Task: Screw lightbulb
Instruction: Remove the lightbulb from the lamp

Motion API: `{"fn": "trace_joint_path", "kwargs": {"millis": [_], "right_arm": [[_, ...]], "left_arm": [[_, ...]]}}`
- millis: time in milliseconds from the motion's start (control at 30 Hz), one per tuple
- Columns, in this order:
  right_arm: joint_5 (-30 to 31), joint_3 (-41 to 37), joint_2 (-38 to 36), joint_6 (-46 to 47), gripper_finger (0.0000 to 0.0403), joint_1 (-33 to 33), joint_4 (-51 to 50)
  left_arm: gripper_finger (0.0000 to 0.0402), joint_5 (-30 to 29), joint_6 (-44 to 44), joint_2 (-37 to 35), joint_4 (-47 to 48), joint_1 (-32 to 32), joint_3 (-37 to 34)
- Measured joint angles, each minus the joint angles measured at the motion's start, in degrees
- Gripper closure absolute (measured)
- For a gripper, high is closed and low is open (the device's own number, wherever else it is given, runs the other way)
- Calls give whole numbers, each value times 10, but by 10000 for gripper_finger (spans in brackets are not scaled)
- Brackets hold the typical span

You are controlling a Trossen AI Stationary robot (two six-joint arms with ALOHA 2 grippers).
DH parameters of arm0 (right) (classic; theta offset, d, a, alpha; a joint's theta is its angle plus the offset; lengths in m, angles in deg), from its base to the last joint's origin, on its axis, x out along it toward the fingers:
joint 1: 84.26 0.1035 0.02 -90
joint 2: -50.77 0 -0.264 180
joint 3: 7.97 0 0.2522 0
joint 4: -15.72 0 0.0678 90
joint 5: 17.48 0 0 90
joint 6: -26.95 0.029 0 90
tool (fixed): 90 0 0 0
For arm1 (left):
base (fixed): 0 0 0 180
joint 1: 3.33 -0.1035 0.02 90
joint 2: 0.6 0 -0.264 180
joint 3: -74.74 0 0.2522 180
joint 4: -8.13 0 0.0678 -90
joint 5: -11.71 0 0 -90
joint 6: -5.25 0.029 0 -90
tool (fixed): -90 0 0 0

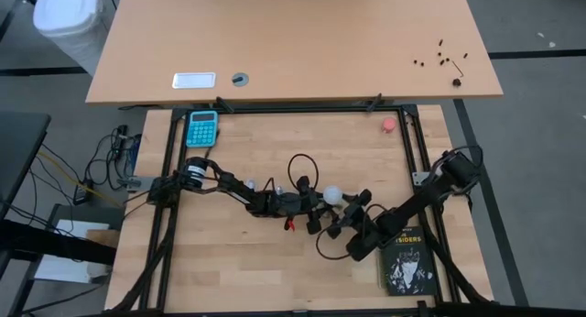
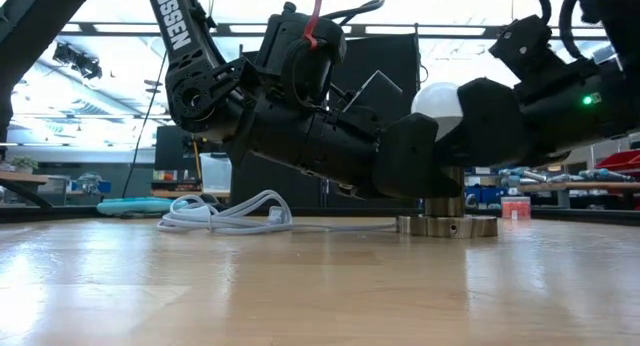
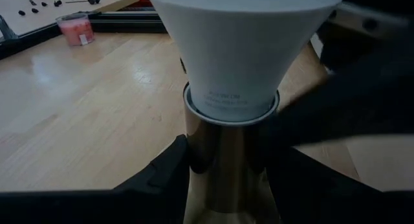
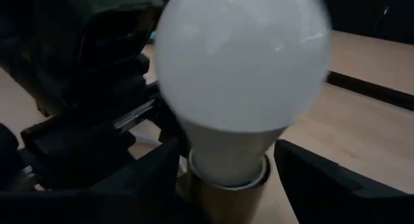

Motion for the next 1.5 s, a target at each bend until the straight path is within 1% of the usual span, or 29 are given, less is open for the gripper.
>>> {"fn": "trace_joint_path", "kwargs": {"millis": [100,200,367,533,633,733,900,1133,1233,1367,1500], "right_arm": [[-7,-14,-21,-5,143,-1,1],[-37,-21,-30,-35,144,-9,19],[-98,-34,-32,-142,142,-32,127],[-103,-49,-32,-211,144,-45,214],[-105,-53,-32,-243,144,-50,243],[-87,-53,-32,-277,144,-42,276],[-59,-53,-31,-287,150,-27,279],[-59,-53,-31,-290,159,-23,278],[-73,-53,-31,-305,164,-24,279],[-93,-65,-32,-300,172,-27,290],[-113,-90,-32,-324,174,-27,356]], "left_arm": [[221,0,0,0,0,0,0],[221,0,0,0,0,0,0],[221,0,0,0,0,1,0],[221,2,0,0,0,1,0],[221,2,0,0,0,1,0],[221,3,3,0,-1,1,0],[221,5,3,0,2,2,1],[221,5,3,0,3,2,1],[221,5,2,0,3,2,0],[221,7,1,0,4,1,0],[221,10,8,0,4,1,0]]}}
